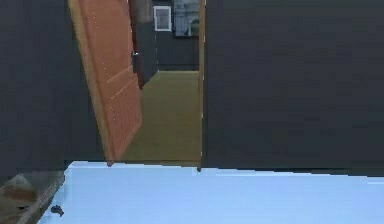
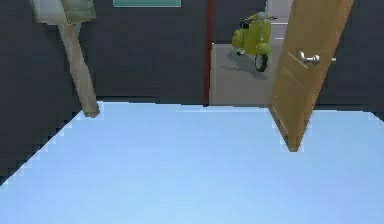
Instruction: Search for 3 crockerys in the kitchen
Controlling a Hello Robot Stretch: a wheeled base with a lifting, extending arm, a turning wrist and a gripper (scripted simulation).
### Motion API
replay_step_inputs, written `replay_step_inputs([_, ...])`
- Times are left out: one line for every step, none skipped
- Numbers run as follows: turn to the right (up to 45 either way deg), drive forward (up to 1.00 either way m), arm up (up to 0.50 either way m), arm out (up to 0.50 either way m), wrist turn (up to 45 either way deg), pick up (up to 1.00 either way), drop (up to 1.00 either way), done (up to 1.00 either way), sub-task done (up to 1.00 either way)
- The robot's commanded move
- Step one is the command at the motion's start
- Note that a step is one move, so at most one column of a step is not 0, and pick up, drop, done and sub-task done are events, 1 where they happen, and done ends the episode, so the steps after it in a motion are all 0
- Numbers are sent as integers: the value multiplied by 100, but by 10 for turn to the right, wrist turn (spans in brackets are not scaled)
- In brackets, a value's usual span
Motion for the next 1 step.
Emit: replay_step_inputs([-150, 0, 0, 0, 0, 0, 0, 0, 0])
